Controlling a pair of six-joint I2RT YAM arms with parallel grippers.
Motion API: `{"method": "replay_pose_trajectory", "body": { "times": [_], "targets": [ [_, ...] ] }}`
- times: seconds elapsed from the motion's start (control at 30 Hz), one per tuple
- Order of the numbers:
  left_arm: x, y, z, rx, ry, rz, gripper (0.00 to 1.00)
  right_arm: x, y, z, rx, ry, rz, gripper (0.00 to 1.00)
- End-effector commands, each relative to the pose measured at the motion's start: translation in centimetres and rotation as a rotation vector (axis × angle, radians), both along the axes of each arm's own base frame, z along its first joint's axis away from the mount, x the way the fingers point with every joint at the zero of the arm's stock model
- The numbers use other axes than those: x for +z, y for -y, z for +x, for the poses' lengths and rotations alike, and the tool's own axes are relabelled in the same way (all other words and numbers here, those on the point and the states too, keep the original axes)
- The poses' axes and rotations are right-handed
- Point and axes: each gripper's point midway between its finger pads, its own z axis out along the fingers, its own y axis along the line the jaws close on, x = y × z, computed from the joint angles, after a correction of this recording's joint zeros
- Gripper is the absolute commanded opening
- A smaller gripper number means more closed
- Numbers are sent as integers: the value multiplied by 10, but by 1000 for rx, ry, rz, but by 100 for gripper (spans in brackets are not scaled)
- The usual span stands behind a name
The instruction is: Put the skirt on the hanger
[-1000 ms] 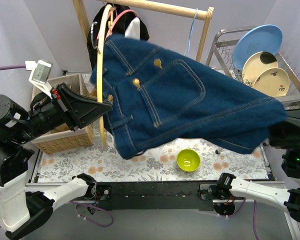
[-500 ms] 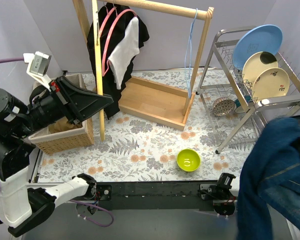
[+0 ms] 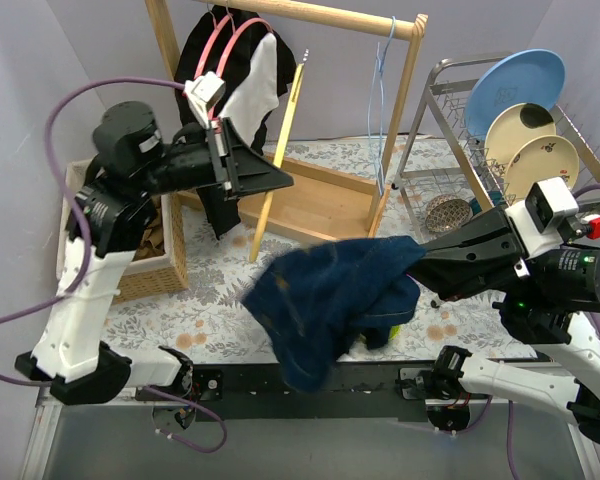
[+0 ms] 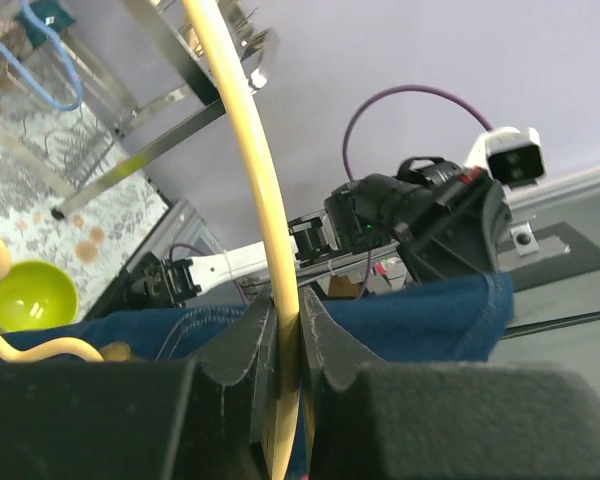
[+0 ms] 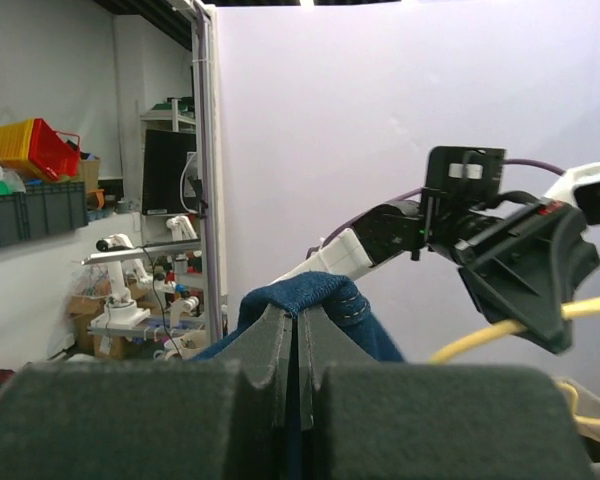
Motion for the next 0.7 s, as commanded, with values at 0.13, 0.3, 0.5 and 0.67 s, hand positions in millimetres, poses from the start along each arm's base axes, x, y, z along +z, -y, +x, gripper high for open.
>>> {"method": "replay_pose_trajectory", "body": {
  "times": [0.13, 0.3, 0.5, 0.67],
  "targets": [
    [-8, 27, 40, -39, -38, 6, 0, 26, 38, -18, 9, 47, 183, 1],
    [-5, 39, 71, -9, -44, -9, 0, 3, 17, -26, 123, 66, 110, 1],
    [-2, 43, 105, 14, -55, -46, 0, -25, 1, -38, 265, 88, 43, 1],
    [-3, 35, 131, 56, -40, -61, 0, -43, -1, -42, 298, 104, 25, 1]
  ]
}}
